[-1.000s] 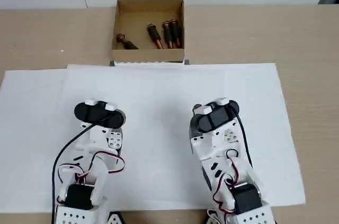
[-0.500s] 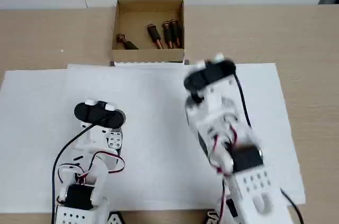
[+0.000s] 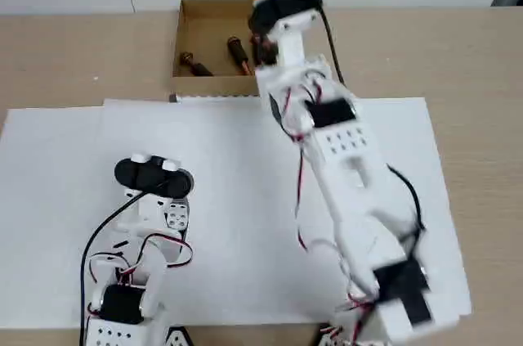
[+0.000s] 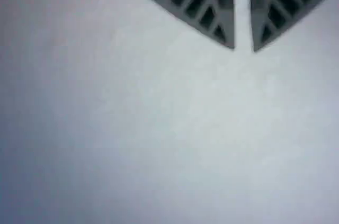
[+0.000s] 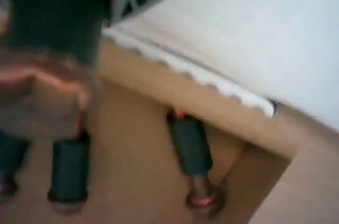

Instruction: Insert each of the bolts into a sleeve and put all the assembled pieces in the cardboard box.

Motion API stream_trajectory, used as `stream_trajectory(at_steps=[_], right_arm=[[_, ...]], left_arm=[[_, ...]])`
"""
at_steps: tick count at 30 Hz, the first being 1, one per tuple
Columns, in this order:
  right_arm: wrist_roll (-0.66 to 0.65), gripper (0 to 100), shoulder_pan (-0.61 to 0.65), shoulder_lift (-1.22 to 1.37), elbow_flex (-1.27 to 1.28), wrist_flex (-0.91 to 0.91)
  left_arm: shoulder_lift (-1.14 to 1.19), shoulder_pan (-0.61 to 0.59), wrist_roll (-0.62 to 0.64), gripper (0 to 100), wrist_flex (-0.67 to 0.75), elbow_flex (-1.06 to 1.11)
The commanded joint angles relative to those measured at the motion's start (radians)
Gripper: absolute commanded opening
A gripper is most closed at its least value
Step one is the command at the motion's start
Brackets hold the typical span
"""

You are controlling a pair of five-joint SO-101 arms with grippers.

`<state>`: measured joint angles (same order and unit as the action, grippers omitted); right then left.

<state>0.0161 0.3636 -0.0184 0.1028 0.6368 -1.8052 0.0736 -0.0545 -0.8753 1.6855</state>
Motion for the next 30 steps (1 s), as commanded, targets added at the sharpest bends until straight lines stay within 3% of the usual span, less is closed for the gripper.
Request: stream_trajectory(at_steps=[1,12,18,23,30], right_arm=[[-0.054,0.3,-0.004,0.113,-0.224,-0.036],[-0.338,0.3,-0.004,0.470,-0.566,-0.039],[-0.459,0.5,-0.002,0.627,-0.591,-0.193],[-0.476,0.9,0.012,0.691,-0.591,-0.213],[-0.476,17.3,0.015,0.723,-0.591,-0.211]], left_arm=[[-0.009,-0.003,0.002,1,-0.005,-0.004],[-0.009,-0.003,0.002,1,-0.005,-0.004],[-0.009,-0.003,0.002,1,-0.005,-0.004],[-0.009,-0.003,0.002,1,-0.005,-0.004],[-0.009,-0.003,0.002,1,-0.005,-0.004]])
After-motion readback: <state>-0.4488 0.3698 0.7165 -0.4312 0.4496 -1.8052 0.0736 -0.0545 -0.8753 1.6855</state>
